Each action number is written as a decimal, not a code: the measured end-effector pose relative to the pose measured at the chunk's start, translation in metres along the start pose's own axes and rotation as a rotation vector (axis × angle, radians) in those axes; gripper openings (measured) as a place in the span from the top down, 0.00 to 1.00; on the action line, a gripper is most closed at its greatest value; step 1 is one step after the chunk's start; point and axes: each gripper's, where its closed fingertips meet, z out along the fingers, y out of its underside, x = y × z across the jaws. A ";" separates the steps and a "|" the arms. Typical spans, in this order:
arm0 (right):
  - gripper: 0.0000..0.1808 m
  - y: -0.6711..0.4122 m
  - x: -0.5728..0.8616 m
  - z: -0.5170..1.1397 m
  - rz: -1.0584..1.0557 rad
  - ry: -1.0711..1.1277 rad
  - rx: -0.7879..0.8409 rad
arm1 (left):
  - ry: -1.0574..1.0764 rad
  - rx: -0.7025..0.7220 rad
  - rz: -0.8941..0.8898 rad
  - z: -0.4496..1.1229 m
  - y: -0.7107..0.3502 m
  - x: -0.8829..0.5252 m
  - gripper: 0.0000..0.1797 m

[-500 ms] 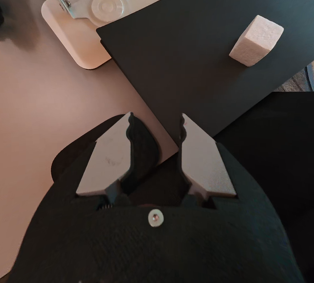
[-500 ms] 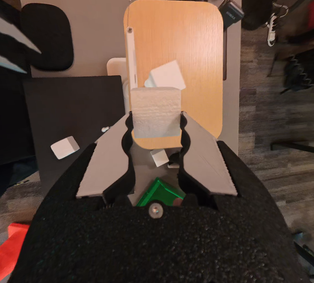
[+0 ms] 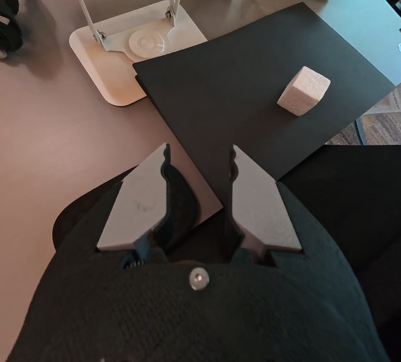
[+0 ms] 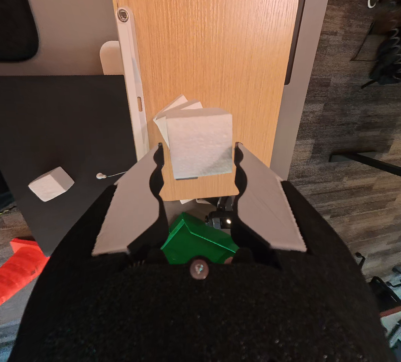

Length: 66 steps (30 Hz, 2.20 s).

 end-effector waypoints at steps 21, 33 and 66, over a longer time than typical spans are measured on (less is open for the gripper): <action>0.63 0.174 -0.325 0.126 -0.066 -0.207 0.140 | -0.047 -0.030 0.080 0.009 0.001 -0.001 0.71; 0.70 0.151 -0.314 0.112 -0.021 -0.356 0.164 | -0.081 -0.001 0.088 0.004 -0.001 -0.004 0.72; 0.62 0.003 0.002 -0.096 0.106 0.037 0.236 | -0.075 0.119 0.106 -0.007 -0.015 -0.001 0.72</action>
